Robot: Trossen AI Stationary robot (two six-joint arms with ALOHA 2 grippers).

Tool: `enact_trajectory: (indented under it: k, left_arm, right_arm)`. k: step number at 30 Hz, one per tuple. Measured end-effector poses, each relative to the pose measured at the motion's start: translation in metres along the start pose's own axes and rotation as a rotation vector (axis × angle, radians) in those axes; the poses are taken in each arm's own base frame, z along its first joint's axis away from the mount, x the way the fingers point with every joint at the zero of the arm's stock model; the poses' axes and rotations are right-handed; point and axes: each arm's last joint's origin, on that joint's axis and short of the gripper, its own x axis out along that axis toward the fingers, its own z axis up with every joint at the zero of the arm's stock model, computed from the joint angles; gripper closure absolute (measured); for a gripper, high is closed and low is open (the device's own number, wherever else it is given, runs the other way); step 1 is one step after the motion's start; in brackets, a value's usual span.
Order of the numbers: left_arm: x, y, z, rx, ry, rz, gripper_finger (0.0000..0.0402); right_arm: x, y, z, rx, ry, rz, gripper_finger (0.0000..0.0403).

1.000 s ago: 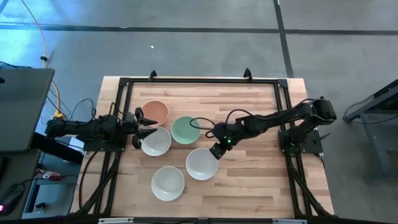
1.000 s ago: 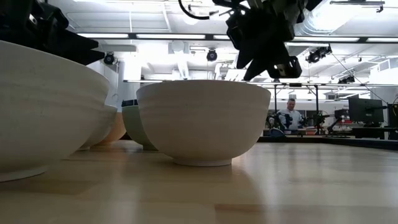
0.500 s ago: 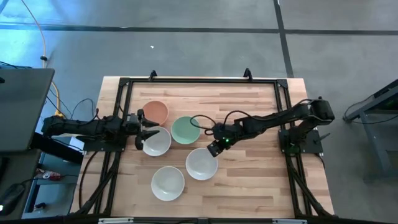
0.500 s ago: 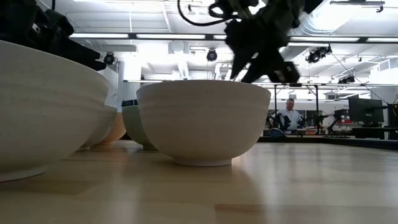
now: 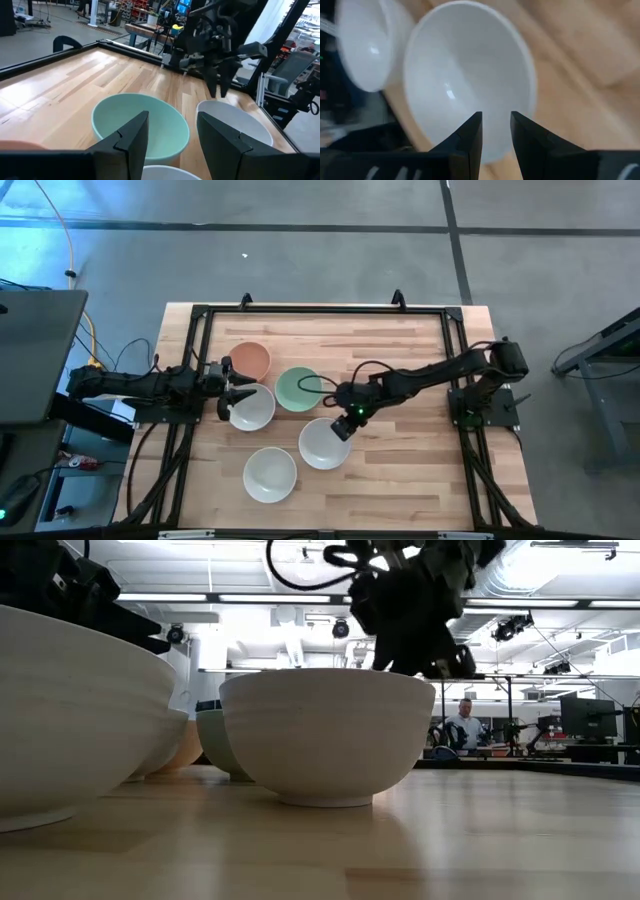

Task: Nest bowls inside each other
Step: Stack the white bowl on the green bowl

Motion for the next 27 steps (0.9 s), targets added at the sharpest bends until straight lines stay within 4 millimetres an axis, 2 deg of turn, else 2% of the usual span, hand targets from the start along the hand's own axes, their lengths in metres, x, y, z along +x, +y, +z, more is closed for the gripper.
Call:
enact_trajectory:
  k: [5,8,17,23,27]
  left_arm:
    - [0.0,0.0,0.0,-0.003,0.0,0.0,0.0245]
    - [0.0,0.0,0.0,-0.003,0.0,0.0,0.0245]
    - [0.0,0.0,0.0,-0.008,0.0,0.0,0.0245]
    - [0.0,0.0,0.0,-0.01,0.0,0.0,0.0245]
    - [0.0,0.0,0.0,-0.01,0.001,-0.001,0.0245]
  right_arm:
    - [-0.027,0.017,0.011,-0.1,-0.085,-0.159,0.0311]
    - [-0.035,0.028,0.019,-0.141,-0.114,-0.198,0.0311]
    - [0.008,0.031,0.031,-0.174,0.094,-0.316,0.0311]
    - [0.019,0.043,0.043,-0.241,0.084,-0.33,0.0311]
    - [0.025,0.041,0.044,-0.243,0.102,-0.347,0.0311]
